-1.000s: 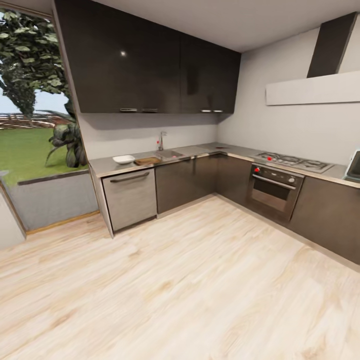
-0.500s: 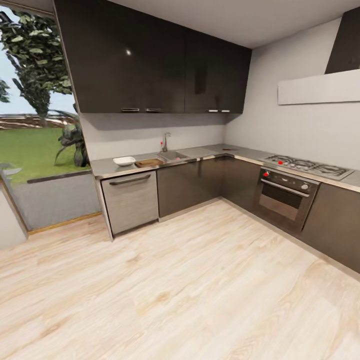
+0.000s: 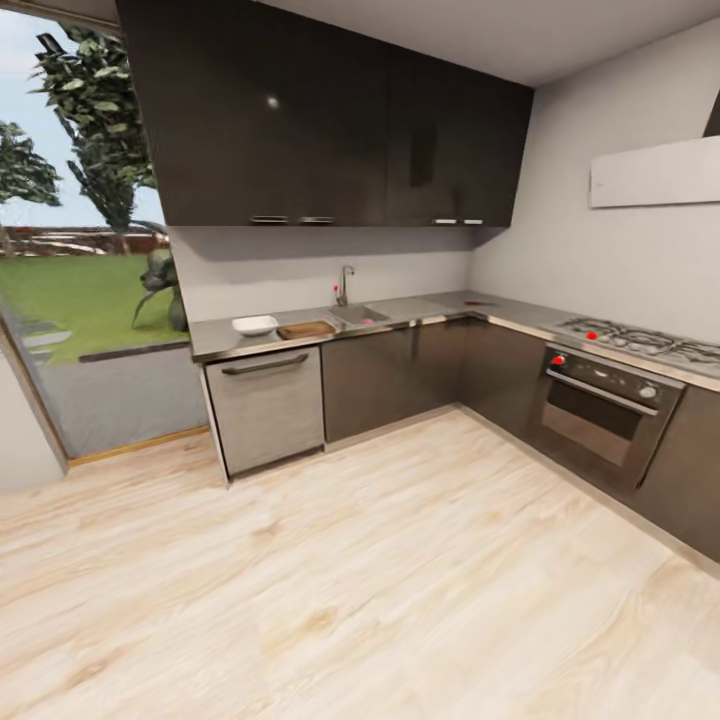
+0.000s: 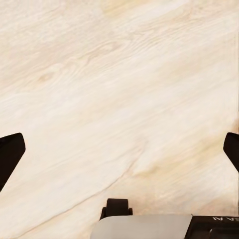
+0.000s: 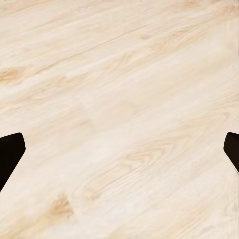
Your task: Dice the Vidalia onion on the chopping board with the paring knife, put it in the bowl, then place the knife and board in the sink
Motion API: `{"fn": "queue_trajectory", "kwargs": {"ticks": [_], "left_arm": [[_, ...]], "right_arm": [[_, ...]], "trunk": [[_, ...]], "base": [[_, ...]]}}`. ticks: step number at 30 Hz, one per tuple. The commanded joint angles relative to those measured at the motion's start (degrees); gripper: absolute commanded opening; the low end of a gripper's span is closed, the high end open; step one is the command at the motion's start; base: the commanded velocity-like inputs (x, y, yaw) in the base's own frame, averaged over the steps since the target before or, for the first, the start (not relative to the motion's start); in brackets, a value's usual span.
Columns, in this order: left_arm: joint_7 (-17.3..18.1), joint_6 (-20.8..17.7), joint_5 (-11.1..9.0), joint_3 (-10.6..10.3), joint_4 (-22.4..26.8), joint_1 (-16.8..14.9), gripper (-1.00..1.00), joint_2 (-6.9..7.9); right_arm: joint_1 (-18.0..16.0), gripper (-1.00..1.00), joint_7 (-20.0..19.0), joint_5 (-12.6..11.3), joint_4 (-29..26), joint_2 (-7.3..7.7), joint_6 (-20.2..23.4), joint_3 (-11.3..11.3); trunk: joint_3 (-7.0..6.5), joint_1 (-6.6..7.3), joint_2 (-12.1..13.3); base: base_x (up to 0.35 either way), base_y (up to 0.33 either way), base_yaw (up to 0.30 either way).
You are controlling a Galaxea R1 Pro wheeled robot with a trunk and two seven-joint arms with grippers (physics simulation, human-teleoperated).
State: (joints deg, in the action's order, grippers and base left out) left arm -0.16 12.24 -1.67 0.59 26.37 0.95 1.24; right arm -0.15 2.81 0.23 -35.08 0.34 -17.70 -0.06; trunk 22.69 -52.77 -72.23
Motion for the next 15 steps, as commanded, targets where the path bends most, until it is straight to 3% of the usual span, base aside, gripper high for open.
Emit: {"fn": "queue_trajectory", "kwargs": {"ticks": [1,15], "left_arm": [[-0.02,0.06,-0.17,0.03,0.08,0.02,1.0,-0.01],[-0.02,0.06,-0.14,0.03,0.08,0.02,1.0,-0.01]], "right_arm": [[-0.02,1.0,0.17,0.03,0.02,0.01,-0.14,0.06],[-0.03,1.0,0.17,0.03,0.02,0.01,-0.14,0.06]], "trunk": [[0.05,-0.03,-0.02],[0.05,-0.03,-0.02]], "base": [[0.28,-0.215,0.157],[0.28,-0.216,0.164]]}}
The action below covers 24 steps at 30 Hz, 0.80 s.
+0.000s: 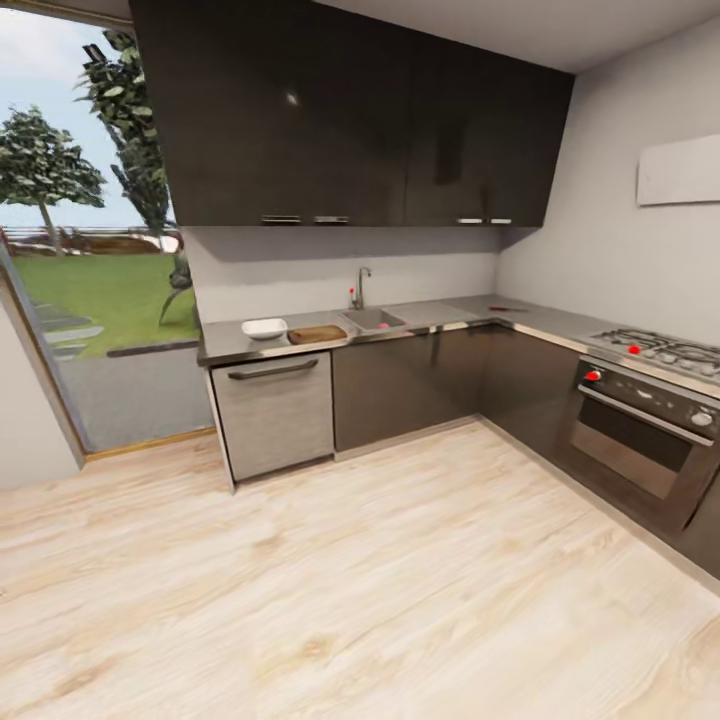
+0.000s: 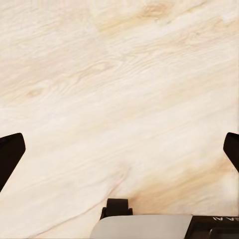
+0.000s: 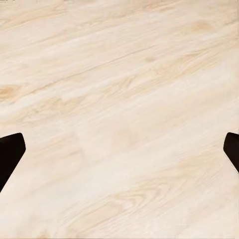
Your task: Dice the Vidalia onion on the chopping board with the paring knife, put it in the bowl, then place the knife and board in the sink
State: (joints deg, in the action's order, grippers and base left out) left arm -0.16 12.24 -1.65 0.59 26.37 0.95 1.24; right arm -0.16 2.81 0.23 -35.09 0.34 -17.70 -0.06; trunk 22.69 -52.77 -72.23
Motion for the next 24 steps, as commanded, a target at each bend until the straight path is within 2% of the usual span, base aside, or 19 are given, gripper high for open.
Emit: {"fn": "queue_trajectory", "kwargs": {"ticks": [1,24], "left_arm": [[-0.02,0.06,-0.18,0.03,0.08,0.02,1.0,-0.01],[-0.02,0.06,-0.2,0.03,0.08,0.02,1.0,-0.01]], "right_arm": [[-0.02,1.0,0.18,0.03,0.02,0.01,-0.14,0.06],[-0.02,1.0,0.18,0.04,0.02,0.01,-0.14,0.06]], "trunk": [[0.05,-0.03,-0.02],[0.05,-0.03,-0.02]], "base": [[0.278,-0.22,0.169],[0.274,-0.226,0.19]]}}
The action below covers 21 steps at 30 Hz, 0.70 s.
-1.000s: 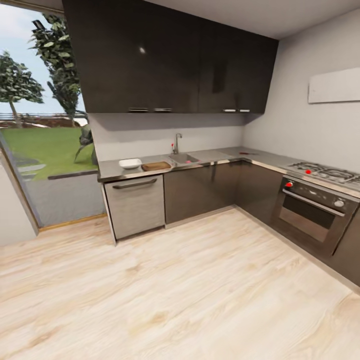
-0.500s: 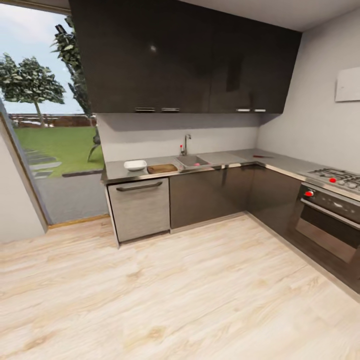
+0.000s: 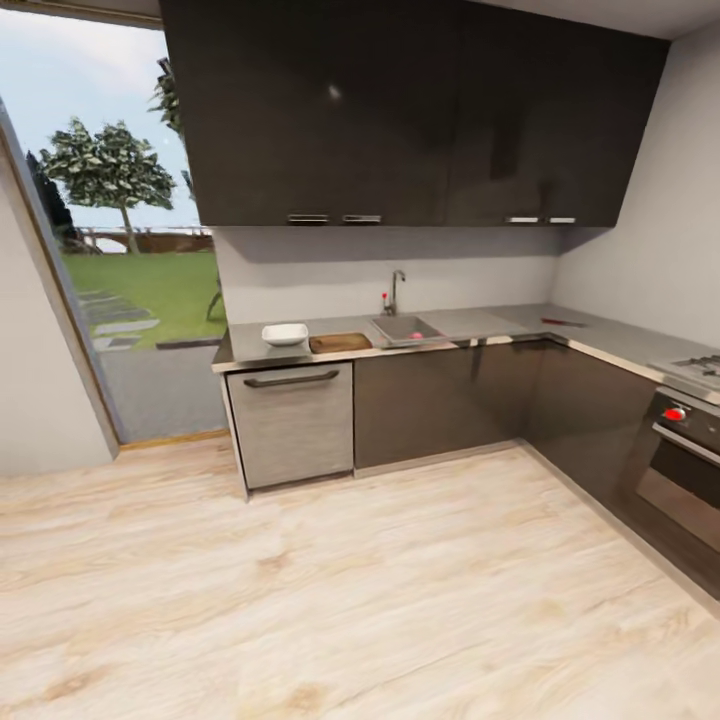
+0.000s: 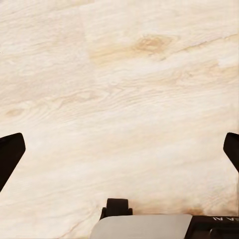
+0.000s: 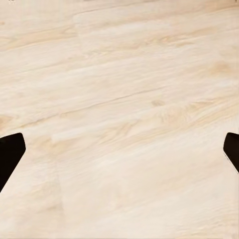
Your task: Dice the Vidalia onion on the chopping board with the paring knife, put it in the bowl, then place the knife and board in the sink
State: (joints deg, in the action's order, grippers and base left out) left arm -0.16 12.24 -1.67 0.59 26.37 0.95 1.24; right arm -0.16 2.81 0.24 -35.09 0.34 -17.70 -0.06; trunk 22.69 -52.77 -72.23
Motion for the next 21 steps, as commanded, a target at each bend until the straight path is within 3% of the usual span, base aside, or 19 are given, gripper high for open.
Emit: {"fn": "queue_trajectory", "kwargs": {"ticks": [1,21], "left_arm": [[-0.02,0.06,-0.17,0.03,0.08,0.02,1.0,-0.01],[-0.02,0.07,-0.11,0.03,0.08,0.02,1.0,-0.01]], "right_arm": [[-0.02,1.0,0.18,0.03,0.02,0.01,-0.14,0.06],[-0.01,1.0,0.18,0.03,0.02,0.01,-0.14,0.06]], "trunk": [[0.05,-0.03,-0.02],[0.05,-0.03,-0.02]], "base": [[0.272,-0.228,0.207],[0.272,-0.229,0.213]]}}
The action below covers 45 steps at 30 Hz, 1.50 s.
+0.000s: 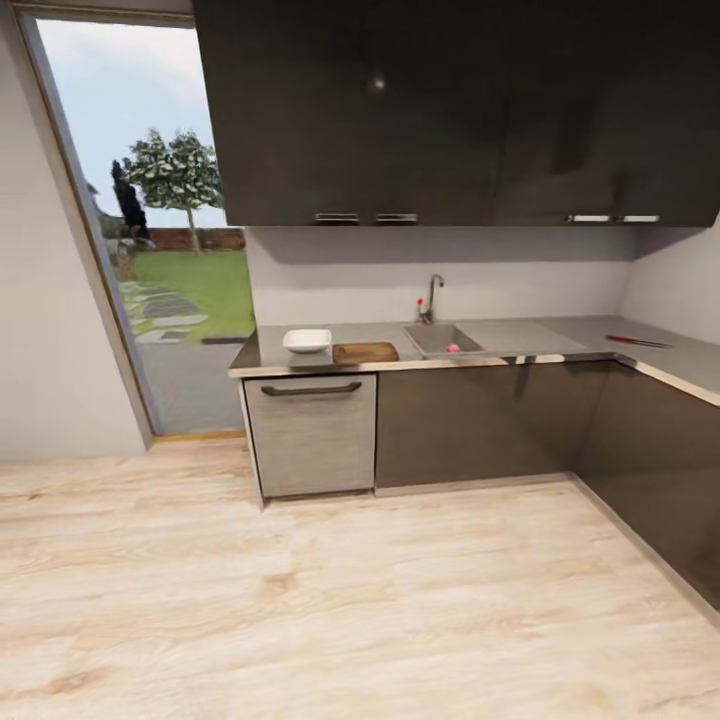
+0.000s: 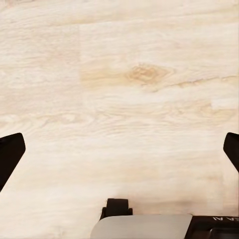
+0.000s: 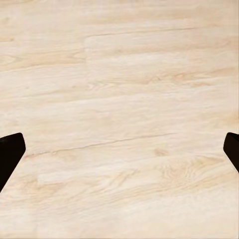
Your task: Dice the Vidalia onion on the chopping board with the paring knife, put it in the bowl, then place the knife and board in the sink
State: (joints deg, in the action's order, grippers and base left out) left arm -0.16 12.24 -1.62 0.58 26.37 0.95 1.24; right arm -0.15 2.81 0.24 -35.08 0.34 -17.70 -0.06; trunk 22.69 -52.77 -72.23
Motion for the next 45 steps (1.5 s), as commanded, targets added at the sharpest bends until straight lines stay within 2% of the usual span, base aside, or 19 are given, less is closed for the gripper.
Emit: {"fn": "queue_trajectory", "kwargs": {"ticks": [1,39,45], "left_arm": [[-0.02,0.06,-0.16,0.03,0.08,0.02,1.0,-0.01],[-0.02,0.06,-0.14,0.03,0.08,0.02,1.0,-0.01],[-0.02,0.06,-0.14,0.03,0.08,0.02,1.0,-0.01]], "right_arm": [[-0.02,1.0,0.18,0.03,0.02,0.01,-0.14,0.06],[-0.02,1.0,0.18,0.03,0.02,0.01,-0.14,0.06],[-0.02,1.0,0.18,0.02,0.02,0.01,-0.14,0.06]], "trunk": [[0.05,-0.03,-0.02],[0.05,-0.03,-0.02],[0.05,-0.03,-0.02]], "base": [[0.269,-0.231,0.216],[0.254,-0.237,0.218],[0.244,-0.24,0.087]]}}
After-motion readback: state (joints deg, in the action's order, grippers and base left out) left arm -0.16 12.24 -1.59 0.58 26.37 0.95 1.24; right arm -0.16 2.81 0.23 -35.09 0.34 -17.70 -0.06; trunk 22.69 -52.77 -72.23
